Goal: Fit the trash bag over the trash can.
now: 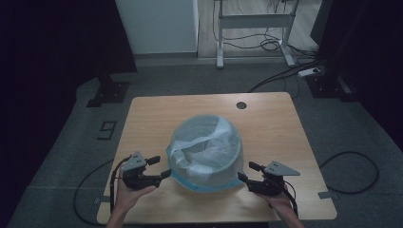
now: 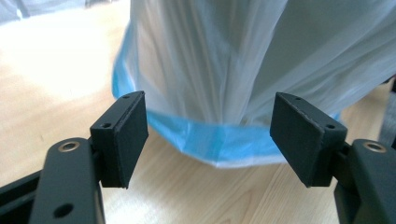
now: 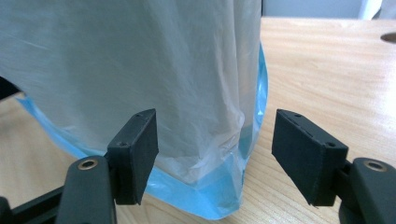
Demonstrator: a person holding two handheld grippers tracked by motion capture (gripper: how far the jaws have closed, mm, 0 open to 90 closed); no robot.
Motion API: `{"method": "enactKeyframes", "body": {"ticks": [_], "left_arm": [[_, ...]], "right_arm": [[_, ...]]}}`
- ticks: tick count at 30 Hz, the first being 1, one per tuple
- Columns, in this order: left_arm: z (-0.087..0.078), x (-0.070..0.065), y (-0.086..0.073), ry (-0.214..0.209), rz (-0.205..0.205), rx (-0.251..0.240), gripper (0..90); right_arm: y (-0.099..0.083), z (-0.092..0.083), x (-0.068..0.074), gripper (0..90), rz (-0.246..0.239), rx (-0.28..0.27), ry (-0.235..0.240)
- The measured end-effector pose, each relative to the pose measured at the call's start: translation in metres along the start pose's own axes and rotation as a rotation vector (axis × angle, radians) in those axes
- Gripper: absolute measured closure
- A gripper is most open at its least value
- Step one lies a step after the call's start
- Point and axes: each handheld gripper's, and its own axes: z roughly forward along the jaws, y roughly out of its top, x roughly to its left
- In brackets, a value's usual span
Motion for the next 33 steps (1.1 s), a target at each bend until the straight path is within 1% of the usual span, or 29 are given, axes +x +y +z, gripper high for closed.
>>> {"method": "enactKeyframes", "body": {"ticks": [3, 4, 7, 8, 11, 16, 21, 23, 26, 30, 33], "left_arm": [[-0.008, -0.001, 0.010, -0.026, 0.039, -0.039, 27.3], [-0.009, -0.001, 0.014, -0.038, 0.054, -0.045, 27.2], [-0.010, -0.004, 0.025, -0.051, 0.105, -0.057, 26.9], [-0.010, -0.004, 0.029, -0.058, 0.115, -0.061, 27.0], [-0.010, -0.005, 0.043, -0.081, 0.135, -0.077, 28.4], [-0.008, -0.006, 0.068, -0.112, 0.169, -0.080, 29.9], [0.001, -0.007, 0.088, -0.145, 0.209, -0.054, 32.6], [0.005, -0.007, 0.094, -0.163, 0.214, -0.048, 32.9], [0.012, -0.006, 0.101, -0.188, 0.228, -0.035, 33.2], [0.023, -0.003, 0.111, -0.247, 0.241, -0.014, 34.6], [0.033, 0.001, 0.118, -0.294, 0.253, 0.034, 34.3]], "right_arm": [[0.000, -0.008, -0.002, 30.4, 0.010, -0.033, 0.017], [0.000, -0.010, -0.003, 30.4, 0.013, -0.041, 0.019], [0.000, -0.017, -0.005, 30.7, 0.021, -0.060, 0.033], [0.000, -0.018, -0.006, 31.0, 0.023, -0.066, 0.036], [-0.001, -0.022, -0.008, 32.0, 0.036, -0.079, 0.048], [-0.001, -0.025, -0.009, 33.6, 0.044, -0.086, 0.062], [-0.003, -0.024, -0.010, 36.4, 0.046, -0.077, 0.077], [-0.006, -0.023, -0.010, 37.0, 0.051, -0.065, 0.087], [-0.009, -0.022, -0.008, 37.5, 0.042, -0.052, 0.096], [-0.008, -0.022, -0.008, 37.6, 0.036, -0.052, 0.097], [-0.009, -0.023, -0.010, 37.6, 0.046, -0.055, 0.093]]}}
